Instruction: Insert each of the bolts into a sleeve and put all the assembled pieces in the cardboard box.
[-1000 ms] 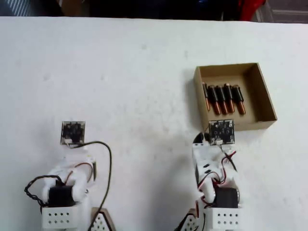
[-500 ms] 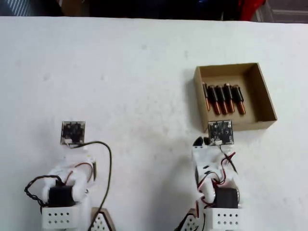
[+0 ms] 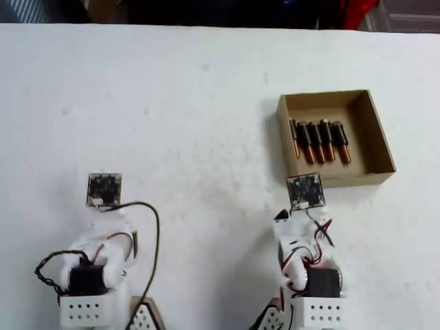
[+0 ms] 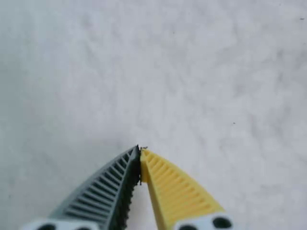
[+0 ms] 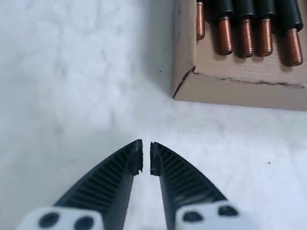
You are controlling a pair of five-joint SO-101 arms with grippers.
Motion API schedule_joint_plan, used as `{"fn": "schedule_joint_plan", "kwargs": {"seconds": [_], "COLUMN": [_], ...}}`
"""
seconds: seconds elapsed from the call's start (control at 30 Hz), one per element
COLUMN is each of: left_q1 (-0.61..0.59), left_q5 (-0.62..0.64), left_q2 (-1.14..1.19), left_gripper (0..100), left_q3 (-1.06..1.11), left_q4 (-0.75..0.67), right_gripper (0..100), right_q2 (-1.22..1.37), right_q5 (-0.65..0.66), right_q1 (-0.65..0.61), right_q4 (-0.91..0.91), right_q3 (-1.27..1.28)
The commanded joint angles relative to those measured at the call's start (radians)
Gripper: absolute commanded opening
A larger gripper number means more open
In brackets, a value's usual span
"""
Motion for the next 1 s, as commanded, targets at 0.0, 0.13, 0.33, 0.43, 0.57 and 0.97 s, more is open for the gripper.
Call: {"fn": "schedule_joint_plan", "kwargs": {"seconds": [0.0,0.13,0.33,0.43,0.57,0.97], "left_q1": [-0.005,-0.005,-0.005,-0.005,-0.005,-0.005], "left_q5": [0.009,0.009,0.009,0.009,0.009,0.009], "left_q2": [-0.01,-0.01,-0.01,-0.01,-0.01,-0.01], "left_gripper": [3,3,3,3,3,3], "left_q3": [-0.003,-0.003,-0.003,-0.003,-0.003,-0.003], "left_q4": [0.006,0.006,0.006,0.006,0.006,0.006], "right_gripper": [1.8,1.8,1.8,1.7,1.7,1.7], "right_q2": [-0.004,-0.004,-0.004,-0.004,-0.002,-0.002], "right_q5": [0.017,0.015,0.015,0.015,0.014,-0.16], "right_q1": [0.004,0.004,0.005,0.008,0.008,0.012], "right_q4": [0.033,0.079,0.125,0.153,0.151,0.151], "right_q3": [0.008,0.008,0.008,0.008,0.008,0.008]}}
